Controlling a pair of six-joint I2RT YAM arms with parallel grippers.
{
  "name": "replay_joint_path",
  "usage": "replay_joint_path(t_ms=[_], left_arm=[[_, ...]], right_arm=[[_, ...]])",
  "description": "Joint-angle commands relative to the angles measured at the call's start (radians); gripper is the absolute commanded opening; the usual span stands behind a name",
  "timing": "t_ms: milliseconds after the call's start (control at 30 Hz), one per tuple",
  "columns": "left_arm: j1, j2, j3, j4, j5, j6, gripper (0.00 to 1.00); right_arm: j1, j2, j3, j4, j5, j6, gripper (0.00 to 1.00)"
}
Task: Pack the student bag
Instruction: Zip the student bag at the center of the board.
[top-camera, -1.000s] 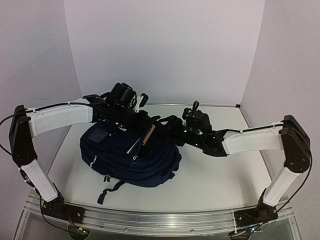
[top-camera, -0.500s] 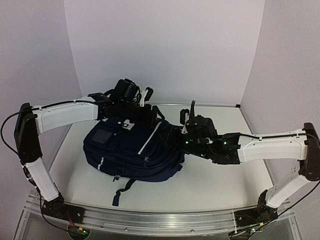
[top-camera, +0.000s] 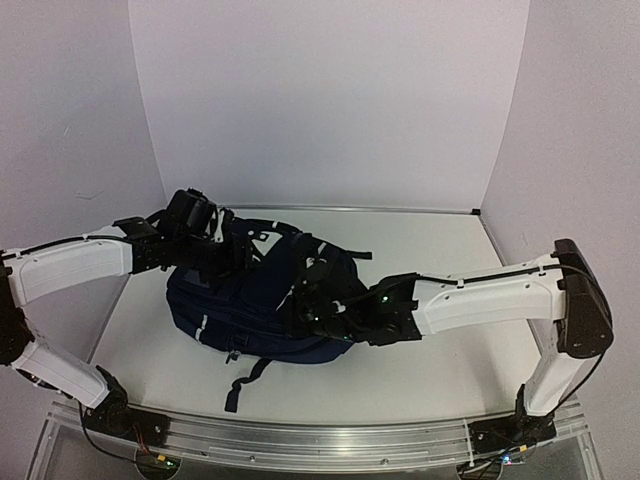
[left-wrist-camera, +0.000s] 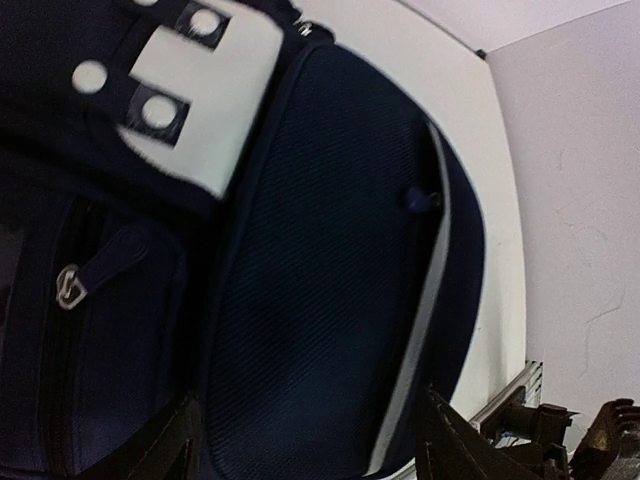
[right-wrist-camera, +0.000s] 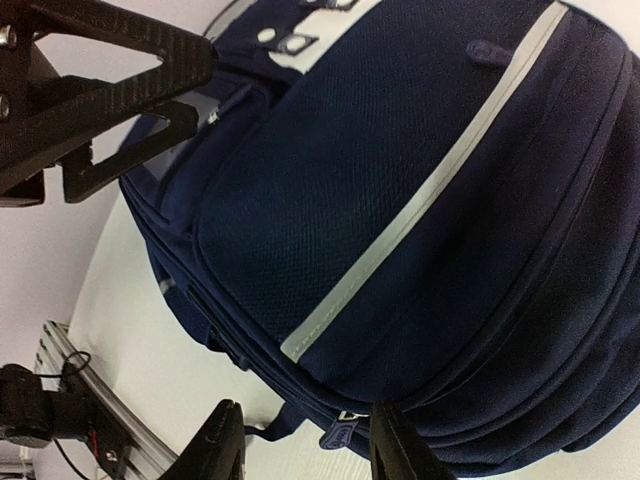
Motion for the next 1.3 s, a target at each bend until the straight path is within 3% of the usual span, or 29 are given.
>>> replay_joint_path(t_ms=[0, 633, 1033, 1267], left_arm=[[0.001, -0.086, -0.065, 0.022, -0.030, -0.076, 0.58], [0.002, 0.025, -0.098, 0.082, 0.054, -0.095, 0.44], [0.001, 0.049, -0.091, 0.002, -0.031, -0.072, 0.41], [0.001, 0.055, -0.104, -0.043, -0.145, -0.040, 0.41]], right_arm=[[0.013, 0.028, 0.066, -0.106, 0.059, 0.014, 0.38], [0.013, 0.154, 0.165, -0.209, 0.148, 0.068, 0.33], [0.013, 0.090, 0.154, -0.226, 0.194, 0.068, 0.00], [-0.042, 0.005, 0.084, -0.227, 0.116, 0.035, 0.00]])
